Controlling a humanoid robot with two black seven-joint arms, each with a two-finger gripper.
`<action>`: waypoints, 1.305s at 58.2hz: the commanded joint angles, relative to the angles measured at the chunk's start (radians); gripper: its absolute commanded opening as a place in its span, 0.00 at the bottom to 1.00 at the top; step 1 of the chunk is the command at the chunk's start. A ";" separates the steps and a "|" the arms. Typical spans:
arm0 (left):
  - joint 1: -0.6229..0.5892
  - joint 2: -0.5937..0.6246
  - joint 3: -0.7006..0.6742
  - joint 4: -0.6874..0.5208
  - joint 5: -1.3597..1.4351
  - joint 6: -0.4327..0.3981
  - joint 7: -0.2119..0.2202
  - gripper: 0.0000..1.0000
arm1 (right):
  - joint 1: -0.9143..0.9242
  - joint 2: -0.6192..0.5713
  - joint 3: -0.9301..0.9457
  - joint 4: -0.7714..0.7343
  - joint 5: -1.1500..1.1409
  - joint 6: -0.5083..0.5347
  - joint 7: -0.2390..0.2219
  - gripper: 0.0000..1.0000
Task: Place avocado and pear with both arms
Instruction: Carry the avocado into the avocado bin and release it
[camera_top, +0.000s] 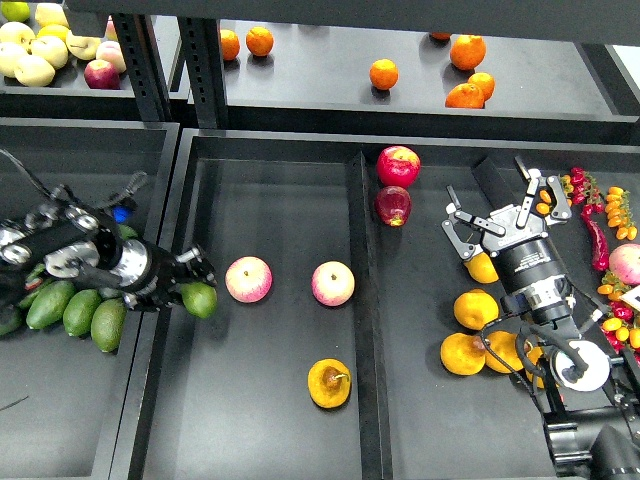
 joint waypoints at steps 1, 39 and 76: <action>-0.017 0.106 -0.007 -0.008 -0.018 0.000 0.000 0.54 | 0.000 0.000 -0.004 -0.001 0.000 0.000 0.000 1.00; 0.233 0.260 -0.104 -0.017 -0.002 0.000 0.000 0.57 | 0.003 0.000 -0.010 0.002 0.000 0.000 0.000 1.00; 0.278 0.177 -0.115 0.042 0.027 0.000 0.000 0.71 | 0.002 0.000 -0.005 0.006 0.002 0.000 0.000 1.00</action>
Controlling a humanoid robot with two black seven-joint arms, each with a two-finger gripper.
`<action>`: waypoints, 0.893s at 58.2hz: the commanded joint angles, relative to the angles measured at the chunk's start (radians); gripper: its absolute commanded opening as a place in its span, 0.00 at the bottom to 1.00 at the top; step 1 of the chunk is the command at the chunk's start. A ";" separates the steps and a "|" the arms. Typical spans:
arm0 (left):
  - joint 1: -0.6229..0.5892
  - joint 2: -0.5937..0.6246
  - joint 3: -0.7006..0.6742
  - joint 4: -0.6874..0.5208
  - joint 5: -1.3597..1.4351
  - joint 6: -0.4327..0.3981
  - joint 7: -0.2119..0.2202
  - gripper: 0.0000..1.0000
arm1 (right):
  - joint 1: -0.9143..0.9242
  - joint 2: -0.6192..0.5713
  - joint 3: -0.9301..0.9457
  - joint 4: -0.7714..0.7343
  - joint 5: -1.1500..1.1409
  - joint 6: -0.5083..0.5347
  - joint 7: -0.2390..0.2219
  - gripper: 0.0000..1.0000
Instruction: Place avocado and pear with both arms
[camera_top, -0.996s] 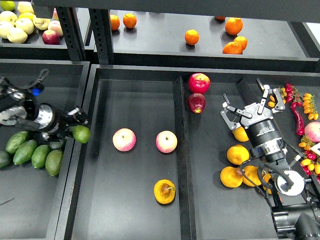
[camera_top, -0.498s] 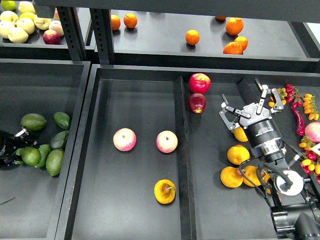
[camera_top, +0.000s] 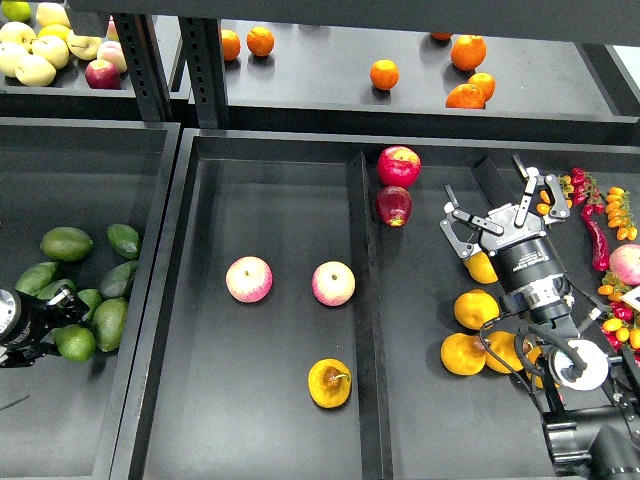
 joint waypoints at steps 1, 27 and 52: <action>0.001 -0.004 -0.001 0.005 0.000 0.000 0.000 0.71 | 0.000 0.000 0.000 -0.001 0.000 0.000 0.000 1.00; 0.009 -0.017 -0.052 0.005 -0.014 0.000 0.000 0.98 | 0.000 0.000 0.000 -0.003 0.000 0.000 0.000 1.00; 0.162 -0.081 -0.564 -0.110 -0.250 0.000 0.000 0.97 | 0.002 0.000 -0.003 0.000 0.000 0.000 0.000 1.00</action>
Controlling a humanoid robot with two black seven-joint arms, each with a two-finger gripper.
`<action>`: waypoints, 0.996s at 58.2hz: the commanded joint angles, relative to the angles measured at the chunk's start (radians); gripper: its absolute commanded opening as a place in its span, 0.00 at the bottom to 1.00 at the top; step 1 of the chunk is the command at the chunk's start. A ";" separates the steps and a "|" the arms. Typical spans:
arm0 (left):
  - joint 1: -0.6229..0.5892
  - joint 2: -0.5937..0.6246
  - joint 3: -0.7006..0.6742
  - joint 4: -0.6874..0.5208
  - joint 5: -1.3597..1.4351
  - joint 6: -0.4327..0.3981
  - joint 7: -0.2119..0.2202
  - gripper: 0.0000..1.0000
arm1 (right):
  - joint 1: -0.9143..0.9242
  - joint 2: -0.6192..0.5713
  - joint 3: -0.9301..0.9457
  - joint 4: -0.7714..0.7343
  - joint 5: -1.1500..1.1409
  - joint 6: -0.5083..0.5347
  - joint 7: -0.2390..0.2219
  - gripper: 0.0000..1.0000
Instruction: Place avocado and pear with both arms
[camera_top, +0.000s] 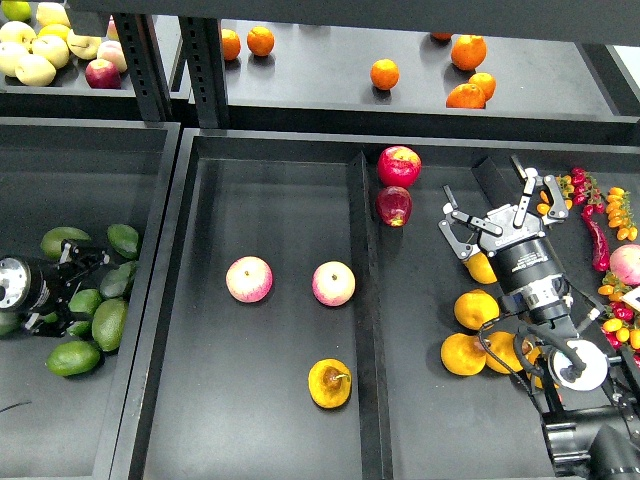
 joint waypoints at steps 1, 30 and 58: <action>0.090 -0.053 -0.178 -0.058 -0.040 0.000 0.000 0.97 | 0.001 0.000 0.000 0.002 0.000 0.000 0.000 1.00; 0.325 -0.532 -0.776 -0.317 -0.178 0.000 0.000 0.98 | 0.000 0.000 0.000 -0.001 0.000 0.000 0.000 1.00; 0.540 -0.532 -0.853 -0.468 -0.433 0.000 -0.035 0.99 | 0.027 0.000 -0.034 0.065 0.078 0.000 -0.029 1.00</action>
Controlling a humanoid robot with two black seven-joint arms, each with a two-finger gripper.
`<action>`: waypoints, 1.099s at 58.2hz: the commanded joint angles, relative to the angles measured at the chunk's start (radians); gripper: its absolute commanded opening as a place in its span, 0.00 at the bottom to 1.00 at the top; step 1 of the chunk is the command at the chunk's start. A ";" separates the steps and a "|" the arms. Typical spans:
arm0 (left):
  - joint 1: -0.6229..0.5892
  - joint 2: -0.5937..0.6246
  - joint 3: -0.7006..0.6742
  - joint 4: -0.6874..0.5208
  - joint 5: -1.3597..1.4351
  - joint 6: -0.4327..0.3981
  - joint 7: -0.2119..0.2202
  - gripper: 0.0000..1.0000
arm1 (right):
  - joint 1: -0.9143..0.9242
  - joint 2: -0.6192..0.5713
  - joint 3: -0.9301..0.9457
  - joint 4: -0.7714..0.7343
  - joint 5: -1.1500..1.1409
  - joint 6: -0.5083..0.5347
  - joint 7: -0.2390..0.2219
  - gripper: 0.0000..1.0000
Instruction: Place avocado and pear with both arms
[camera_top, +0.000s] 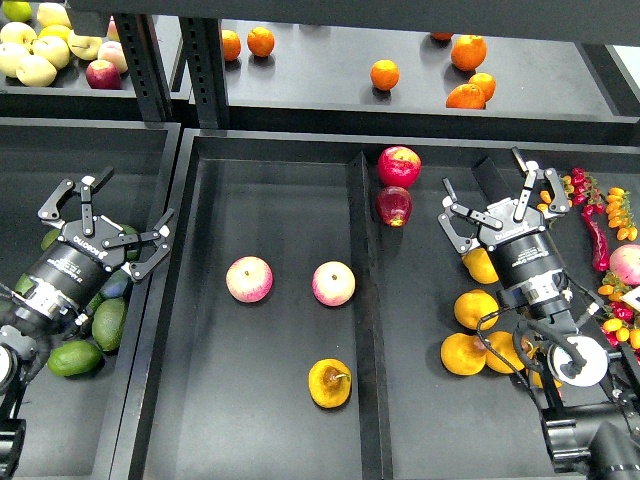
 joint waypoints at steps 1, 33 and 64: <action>0.038 0.000 0.002 -0.027 -0.040 0.000 -0.039 0.99 | 0.009 0.000 -0.025 0.033 0.042 0.000 -0.028 1.00; 0.097 0.000 0.081 -0.039 -0.057 0.000 -0.085 0.99 | 0.185 -0.389 -0.496 0.082 0.185 0.000 -0.284 1.00; 0.097 0.000 0.084 -0.039 -0.057 0.000 -0.077 0.99 | 0.530 -0.551 -1.133 -0.054 -0.035 0.000 -0.324 1.00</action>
